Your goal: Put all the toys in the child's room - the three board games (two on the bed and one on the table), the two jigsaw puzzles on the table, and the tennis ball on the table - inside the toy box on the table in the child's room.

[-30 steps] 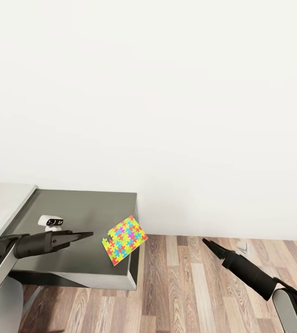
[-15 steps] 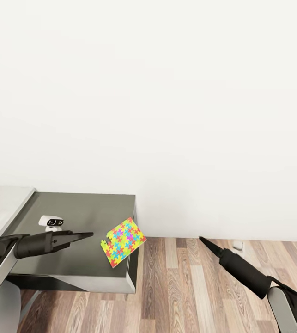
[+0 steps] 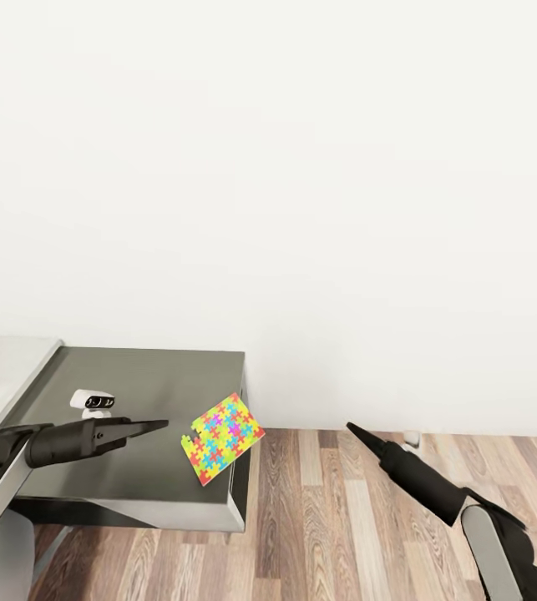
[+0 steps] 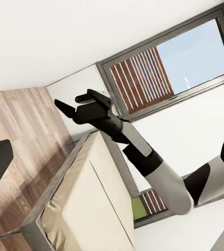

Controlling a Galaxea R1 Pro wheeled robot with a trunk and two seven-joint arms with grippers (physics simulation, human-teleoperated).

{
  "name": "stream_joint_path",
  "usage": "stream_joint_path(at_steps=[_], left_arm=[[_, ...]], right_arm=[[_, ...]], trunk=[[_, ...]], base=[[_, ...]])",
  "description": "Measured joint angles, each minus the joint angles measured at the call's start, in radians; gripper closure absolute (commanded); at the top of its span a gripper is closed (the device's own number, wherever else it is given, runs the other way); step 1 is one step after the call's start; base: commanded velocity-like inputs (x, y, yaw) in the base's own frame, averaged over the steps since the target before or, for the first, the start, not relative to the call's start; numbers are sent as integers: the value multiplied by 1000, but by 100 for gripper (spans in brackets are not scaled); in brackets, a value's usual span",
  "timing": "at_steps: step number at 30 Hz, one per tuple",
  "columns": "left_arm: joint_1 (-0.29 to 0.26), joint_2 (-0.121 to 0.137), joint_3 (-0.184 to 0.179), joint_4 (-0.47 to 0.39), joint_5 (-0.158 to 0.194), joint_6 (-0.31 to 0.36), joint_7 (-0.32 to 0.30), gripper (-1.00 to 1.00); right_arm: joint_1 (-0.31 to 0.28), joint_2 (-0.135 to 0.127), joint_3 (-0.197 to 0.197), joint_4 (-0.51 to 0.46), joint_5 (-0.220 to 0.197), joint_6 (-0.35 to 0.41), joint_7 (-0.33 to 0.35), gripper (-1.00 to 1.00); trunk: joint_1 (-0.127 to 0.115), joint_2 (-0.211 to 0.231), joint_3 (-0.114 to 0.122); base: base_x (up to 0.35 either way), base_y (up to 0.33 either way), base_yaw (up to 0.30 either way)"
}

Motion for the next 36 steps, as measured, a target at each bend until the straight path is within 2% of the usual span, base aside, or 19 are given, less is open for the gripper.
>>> stream_joint_path(at_steps=[5, 10, 13, 20, 26, 30, 36], left_arm=[[0, 0, 0, 0, 0, 0, 0, -100], [0, 0, 0, 0, 0, 0, 1, -100], [0, 0, 0, 0, 0, 0, 2, -100], [0, 0, 0, 0, 0, 0, 1, -100], [0, 0, 0, 0, 0, 0, 1, -100], [0, 0, 0, 0, -1, 0, 1, -100], [0, 0, 0, 0, -1, 0, 1, -100]], right_arm=[[-65, 10, 49, 110, 1, -7, -28, -100], [-154, 15, 101, 279, 9, -25, -36, -100], [-190, 26, 131, 361, 8, -62, -42, -100], [-215, 56, 152, 423, 2, -105, -55, -100], [-292, 70, 157, 568, 5, -109, -68, -100], [-365, 76, 160, 704, 11, -114, -67, -100], [-402, 78, 185, 760, 46, -114, -65, -100]], trunk=[[19, -35, -16], [38, -70, -31], [50, -91, -41], [77, -140, -63], [100, -182, -82], [115, -210, -94], [138, -253, -113]], base=[[0, 0, 0], [0, 0, 0], [0, 0, 0], [0, 0, 0], [0, 0, 0], [0, 0, 0], [0, 0, 0]])
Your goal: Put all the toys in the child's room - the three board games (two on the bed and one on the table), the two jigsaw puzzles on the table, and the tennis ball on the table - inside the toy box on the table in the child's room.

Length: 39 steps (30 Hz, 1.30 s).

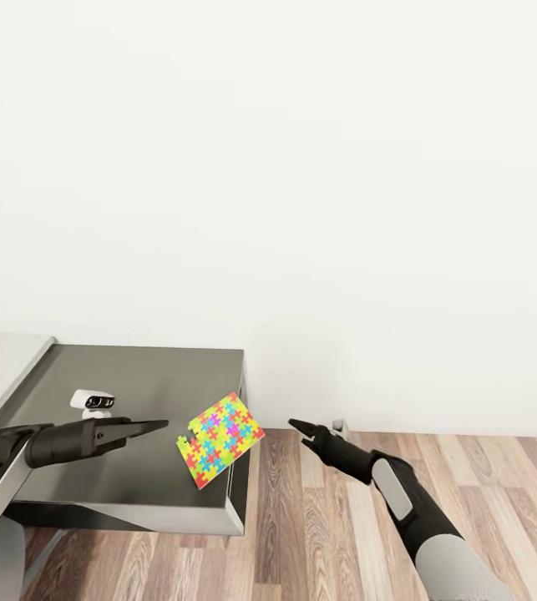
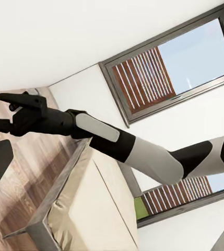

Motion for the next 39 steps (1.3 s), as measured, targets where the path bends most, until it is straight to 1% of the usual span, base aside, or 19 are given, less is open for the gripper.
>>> stream_joint_path(at_steps=[5, 9, 10, 16, 22, 30, 39], left_arm=[[0, 0, 0, 0, 1, 0, -1, -100], [0, 0, 0, 0, 0, 0, -1, -100], [0, 0, 0, 0, 0, 0, -1, -100], [0, 1, 1, 0, 1, 0, -3, -100], [4, 1, 1, 0, 1, 0, -4, -100], [6, 0, 2, 0, 0, 0, -2, -100], [6, 0, 0, 0, -1, -1, -2, -100]], right_arm=[[-10, 0, 24, 11, 15, 6, 2, -100], [-12, 1, 30, 12, 17, 9, 7, -100], [-12, 2, 31, 12, 17, 9, 8, -100], [-14, 24, 50, 12, 21, 15, 10, -100], [-15, 39, 57, 12, 23, 21, 10, -100], [-22, 44, 60, 12, 23, 22, 11, -100], [-24, 42, 60, 12, 22, 22, 12, -100]], trunk=[[19, -35, -16], [35, -63, -28], [35, -63, -28], [35, -63, -28], [35, -63, -28], [35, -63, -28], [35, -63, -28]], base=[[0, 0, 0], [0, 0, 0], [0, 0, 0], [0, 0, 0], [0, 0, 0], [0, 106, 0], [0, 90, 0]])
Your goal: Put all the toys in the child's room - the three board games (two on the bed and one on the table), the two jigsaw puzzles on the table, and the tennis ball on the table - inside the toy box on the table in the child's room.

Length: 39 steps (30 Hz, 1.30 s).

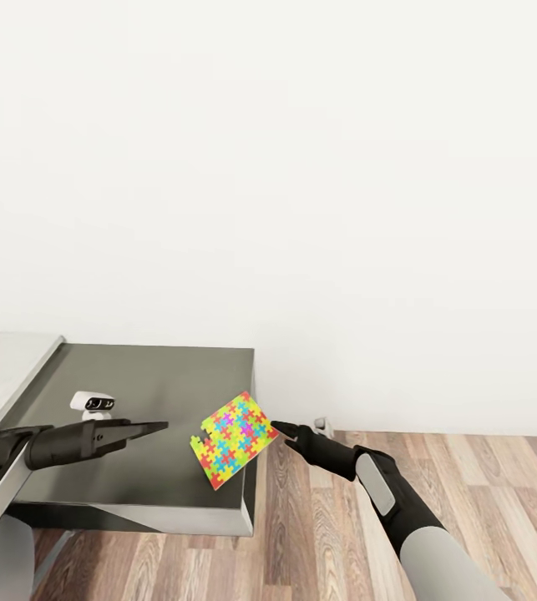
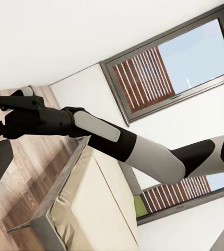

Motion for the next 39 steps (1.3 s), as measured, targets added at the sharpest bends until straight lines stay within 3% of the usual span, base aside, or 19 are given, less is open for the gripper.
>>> stream_joint_path(at_steps=[21, 32, 39], left_arm=[[2, 0, -1, 0, 0, 0, 1, -100], [2, 0, -1, 0, 0, 0, 0, -100], [2, 0, 1, 0, 1, 0, -2, -100]], right_arm=[[0, -5, 0, 1, 1, -2, 1, -100], [0, -5, 0, 1, 2, -2, 1, -100], [0, -5, 0, 1, 1, -2, 1, -100]], trunk=[[0, 0, 0], [42, -77, -34], [42, -77, -35]], base=[[0, 3, 0], [0, 0, 0], [0, 0, 0]])
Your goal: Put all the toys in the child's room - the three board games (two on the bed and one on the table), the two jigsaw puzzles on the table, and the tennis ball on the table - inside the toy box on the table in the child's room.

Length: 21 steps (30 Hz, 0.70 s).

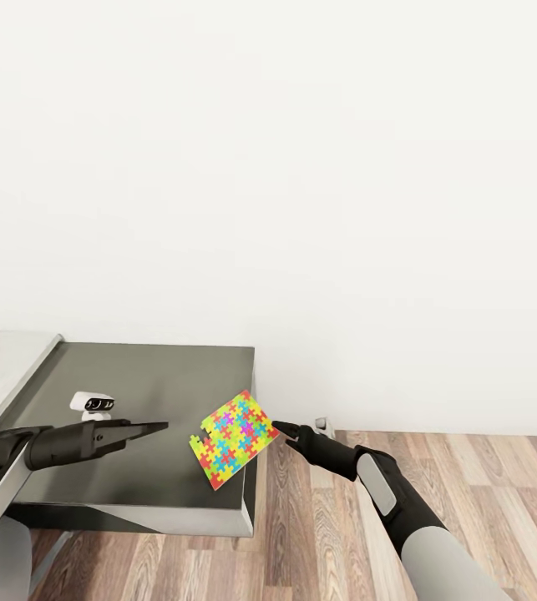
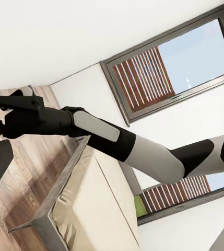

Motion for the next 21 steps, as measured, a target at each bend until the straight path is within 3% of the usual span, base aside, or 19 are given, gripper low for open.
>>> stream_joint_path(at_steps=[8, 21], left_arm=[[1, 0, 0, 0, 0, 0, 0, -100], [1, 0, 0, 0, 0, 0, 0, -100]], right_arm=[[0, -2, 0, 0, 0, 0, 1, -100], [0, -5, 0, 0, 0, 0, 1, -100]], trunk=[[0, 0, 0], [0, 0, 0]], base=[[0, 27, 0], [0, 189, 0]])
